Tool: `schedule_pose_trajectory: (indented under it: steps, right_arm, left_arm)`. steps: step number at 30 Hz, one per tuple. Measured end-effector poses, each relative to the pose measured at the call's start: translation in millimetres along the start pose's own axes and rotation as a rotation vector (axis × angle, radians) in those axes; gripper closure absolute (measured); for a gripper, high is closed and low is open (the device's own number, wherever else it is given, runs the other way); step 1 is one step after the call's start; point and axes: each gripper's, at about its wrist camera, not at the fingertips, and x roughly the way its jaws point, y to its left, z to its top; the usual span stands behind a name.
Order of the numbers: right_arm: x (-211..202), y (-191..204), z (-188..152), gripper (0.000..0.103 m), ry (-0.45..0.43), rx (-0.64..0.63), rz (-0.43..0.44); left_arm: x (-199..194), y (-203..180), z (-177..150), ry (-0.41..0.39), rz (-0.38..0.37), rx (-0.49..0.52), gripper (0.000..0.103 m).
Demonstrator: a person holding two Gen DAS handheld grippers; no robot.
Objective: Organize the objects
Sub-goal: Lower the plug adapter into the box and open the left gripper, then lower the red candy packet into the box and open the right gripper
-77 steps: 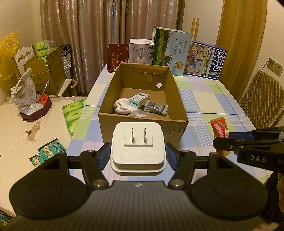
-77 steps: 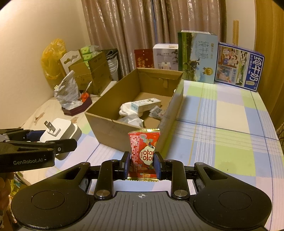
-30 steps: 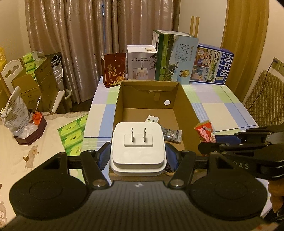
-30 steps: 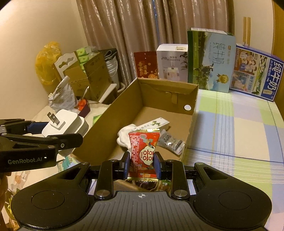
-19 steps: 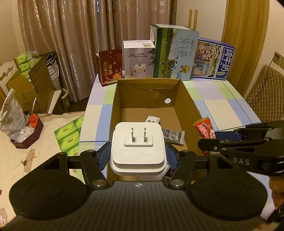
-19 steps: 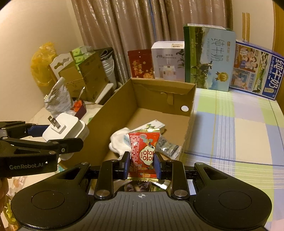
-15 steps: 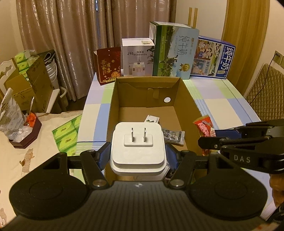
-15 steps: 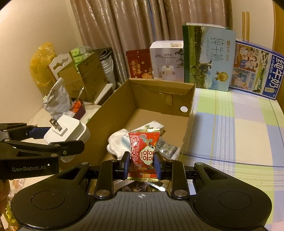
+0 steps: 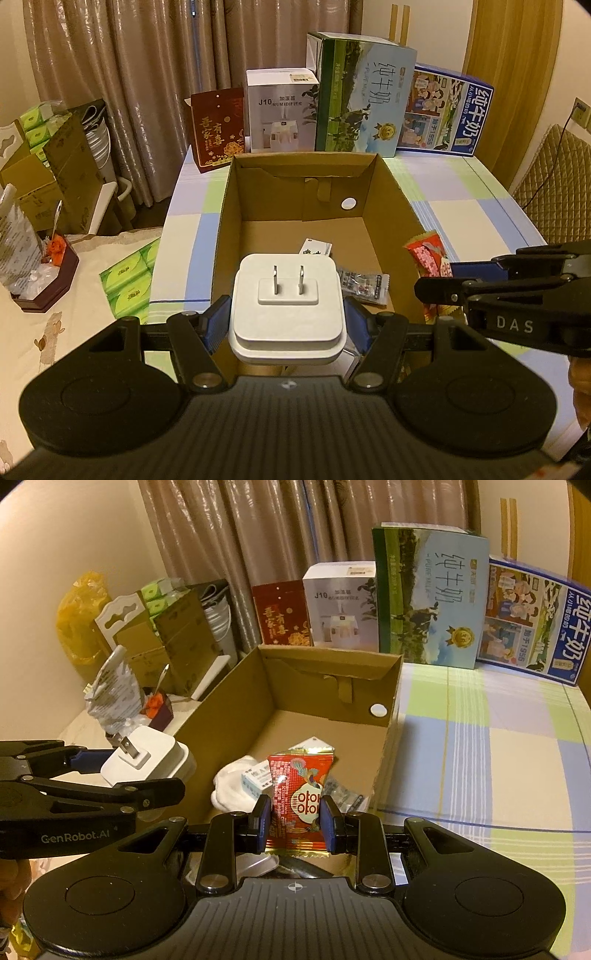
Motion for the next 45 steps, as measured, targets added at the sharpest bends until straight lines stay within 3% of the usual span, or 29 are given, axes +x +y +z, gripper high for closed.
schedule_pose_trajectory:
  steps: [10,13,45]
  right_arm:
    - [6,-9,2,0.077,0.002,0.018,0.001]
    - [5,-11,2,0.077,-0.001,0.025,0.006]
    - [-2,10,3,0.077,-0.008,0.018,0.053]
  left_arm:
    - [19,-1,5,0.004,-0.031,-0.008,0.042]
    - [24,2,5,-0.003,-0.022,-0.018,0.037]
    - [-19,23,-4,-0.059,0.027,-0.080,0.030]
